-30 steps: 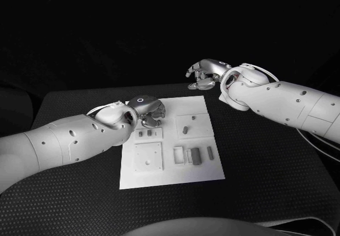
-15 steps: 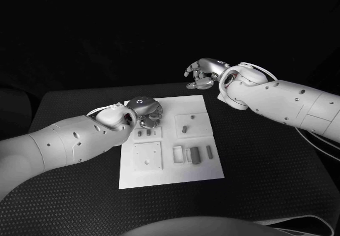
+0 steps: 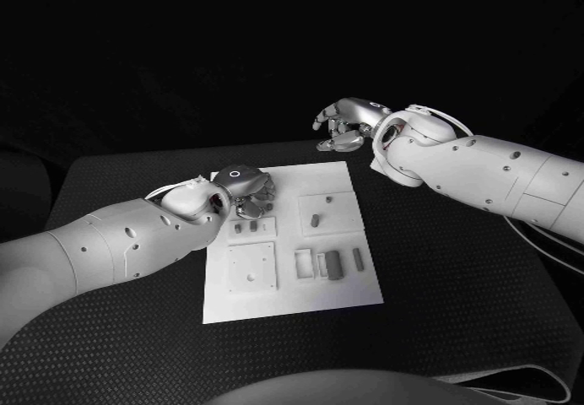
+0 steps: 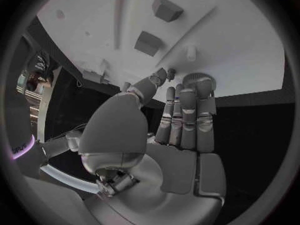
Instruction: Assemble the parts on the task board
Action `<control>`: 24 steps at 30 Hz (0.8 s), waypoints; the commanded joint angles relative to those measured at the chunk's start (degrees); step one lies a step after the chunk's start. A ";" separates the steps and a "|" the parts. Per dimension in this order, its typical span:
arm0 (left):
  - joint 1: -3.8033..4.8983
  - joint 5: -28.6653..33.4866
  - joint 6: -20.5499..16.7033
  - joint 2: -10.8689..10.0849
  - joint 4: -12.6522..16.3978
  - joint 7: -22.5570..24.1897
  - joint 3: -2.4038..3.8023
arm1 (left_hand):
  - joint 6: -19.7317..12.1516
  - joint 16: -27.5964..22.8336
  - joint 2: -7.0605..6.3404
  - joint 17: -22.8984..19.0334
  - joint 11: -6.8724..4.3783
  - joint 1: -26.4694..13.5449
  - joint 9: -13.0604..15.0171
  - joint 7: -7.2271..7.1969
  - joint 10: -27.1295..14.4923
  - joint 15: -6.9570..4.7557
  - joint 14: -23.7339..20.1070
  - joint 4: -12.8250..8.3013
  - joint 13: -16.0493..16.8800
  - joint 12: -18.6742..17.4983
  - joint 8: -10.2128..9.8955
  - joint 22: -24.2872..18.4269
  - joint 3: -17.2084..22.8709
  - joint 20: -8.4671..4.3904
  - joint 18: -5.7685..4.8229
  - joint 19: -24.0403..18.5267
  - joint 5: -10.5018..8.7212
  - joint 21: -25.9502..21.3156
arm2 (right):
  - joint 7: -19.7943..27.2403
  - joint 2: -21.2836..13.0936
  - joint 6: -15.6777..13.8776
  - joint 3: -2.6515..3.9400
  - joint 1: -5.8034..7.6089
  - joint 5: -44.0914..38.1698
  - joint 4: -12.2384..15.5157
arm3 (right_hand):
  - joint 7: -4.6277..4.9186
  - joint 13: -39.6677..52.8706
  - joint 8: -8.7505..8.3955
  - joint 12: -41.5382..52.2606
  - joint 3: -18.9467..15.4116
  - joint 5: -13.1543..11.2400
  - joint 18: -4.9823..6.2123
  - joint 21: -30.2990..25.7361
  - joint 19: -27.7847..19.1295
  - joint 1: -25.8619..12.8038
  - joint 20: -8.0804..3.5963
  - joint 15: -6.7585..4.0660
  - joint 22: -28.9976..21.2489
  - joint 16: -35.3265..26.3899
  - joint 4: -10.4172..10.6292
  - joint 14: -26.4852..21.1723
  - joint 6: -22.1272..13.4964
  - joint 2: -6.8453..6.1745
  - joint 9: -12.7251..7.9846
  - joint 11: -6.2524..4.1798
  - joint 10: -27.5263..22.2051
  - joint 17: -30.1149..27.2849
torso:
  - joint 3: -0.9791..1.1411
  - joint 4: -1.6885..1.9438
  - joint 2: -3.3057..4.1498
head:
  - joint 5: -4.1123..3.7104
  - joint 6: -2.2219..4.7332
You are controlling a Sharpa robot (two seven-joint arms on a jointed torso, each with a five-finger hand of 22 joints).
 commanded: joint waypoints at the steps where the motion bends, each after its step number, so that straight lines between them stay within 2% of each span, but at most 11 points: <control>1: -0.03 -0.11 -0.20 0.55 -0.28 0.51 0.05 | -0.37 0.38 0.01 -0.08 0.17 -0.08 -0.08 0.08 -0.08 0.03 0.29 0.19 0.10 -0.24 -0.15 0.08 0.31 -0.01 4.78 0.43 0.10 0.25 | 0.27 0.12 0.09 0.03 -0.02 -0.14 0.01 | 1.74 -0.06 0.35 0.29 -0.24 0.02 1.36 -0.37 -0.01 -0.05 -0.48 0.30 0.44 0.00 0.00 -0.11 -0.73 0.37 -0.09 0.17 -0.08 -0.07 | -0.01 0.12 -0.03 | -0.21 -0.20; 6: -0.45 0.34 -0.89 0.85 -0.92 0.83 0.07 | -0.28 0.72 0.33 -0.17 0.00 -0.18 -0.20 0.25 0.67 -0.12 0.45 0.17 0.47 -0.01 -0.16 0.28 0.39 -0.07 4.92 0.65 0.10 0.41 | 0.25 0.26 0.02 0.03 -0.02 -0.14 0.12 | 1.74 -0.06 0.35 0.29 -0.24 0.02 1.36 -0.37 -0.01 -0.05 -0.48 0.30 0.44 0.01 0.00 -0.10 -0.73 0.40 -0.10 0.17 -0.08 -0.07 | 0.11 -0.10 0.06 | -0.28 -0.19; 9: -0.59 0.43 -0.41 1.04 -1.23 0.79 0.08 | -0.12 1.02 0.47 -0.19 -0.10 -0.12 -0.26 0.41 0.97 -0.23 0.69 0.15 0.67 0.03 -0.10 0.41 0.47 -0.16 5.00 0.90 0.13 0.57 | 0.25 0.26 0.00 0.03 -0.02 -0.16 0.14 | 1.74 -0.06 0.36 0.30 -0.24 0.03 1.36 -0.37 -0.01 -0.05 -0.48 0.30 0.44 0.01 0.00 -0.10 -0.73 0.40 -0.10 0.17 -0.08 -0.07 | 0.06 -0.17 0.01 | -0.31 -0.26; 11: -0.69 0.69 -0.26 1.25 -1.37 0.83 0.09 | 0.04 1.16 0.61 -0.22 -0.15 -0.14 -0.28 0.54 1.20 -0.28 0.77 0.16 0.80 0.10 -0.03 0.49 0.50 -0.19 5.02 1.01 0.12 0.64 | 0.25 0.26 0.00 0.03 -0.02 -0.16 0.14 | 1.74 -0.06 0.36 0.30 -0.24 0.03 1.36 -0.37 -0.01 -0.05 -0.48 0.30 0.44 0.01 0.00 -0.10 -0.73 0.41 -0.10 0.17 -0.08 -0.08 | -0.01 -0.07 -0.09 | -0.34 -0.30; 16: -0.89 0.69 0.24 1.57 -1.52 0.77 0.10 | 0.36 1.39 0.88 -0.30 -0.23 -0.32 -0.32 0.76 1.62 -0.35 0.88 0.16 1.09 0.23 0.11 0.63 0.46 -0.25 5.05 1.16 0.12 0.75 | 0.27 0.31 -0.02 0.03 -0.02 -0.16 0.30 | 1.74 -0.07 0.36 0.30 -0.24 0.03 1.36 -0.37 -0.01 -0.03 -0.48 0.30 0.44 0.01 -0.02 -0.10 -0.73 0.40 -0.11 0.17 -0.08 -0.08 | 0.03 0.12 -0.10 | -0.43 -0.42; 19: -0.98 0.69 0.66 1.66 -1.82 0.54 0.10 | 0.68 1.64 0.99 -0.35 -0.36 -0.40 -0.36 0.96 2.10 -0.48 0.96 0.14 1.45 0.62 0.24 0.77 0.37 -0.33 5.06 1.27 0.11 0.85 | 0.26 0.32 -0.01 0.03 -0.02 -0.16 0.35 | 1.74 -0.07 0.37 0.30 -0.24 0.03 1.36 -0.37 -0.01 -0.03 -0.48 0.30 0.44 0.01 -0.03 -0.10 -0.73 0.40 -0.12 0.17 -0.08 -0.08 | 0.02 0.08 -0.11 | -0.44 -0.47; 24: -1.82 0.70 0.88 1.97 -2.83 0.46 0.13 | 0.54 2.26 1.17 -0.31 -0.35 -0.62 -0.56 1.19 1.88 -0.49 1.27 0.15 1.81 0.92 0.10 1.05 0.10 -0.45 5.13 1.67 0.08 1.19 | 0.24 0.28 -0.03 0.03 -0.02 -0.16 0.37 | 1.74 -0.08 0.37 0.30 -0.25 0.03 1.36 -0.38 -0.02 -0.03 -0.48 0.29 0.44 0.01 -0.04 -0.10 -0.74 0.40 -0.13 0.17 -0.08 -0.08 | 0.03 0.05 -0.13 | -0.31 -0.49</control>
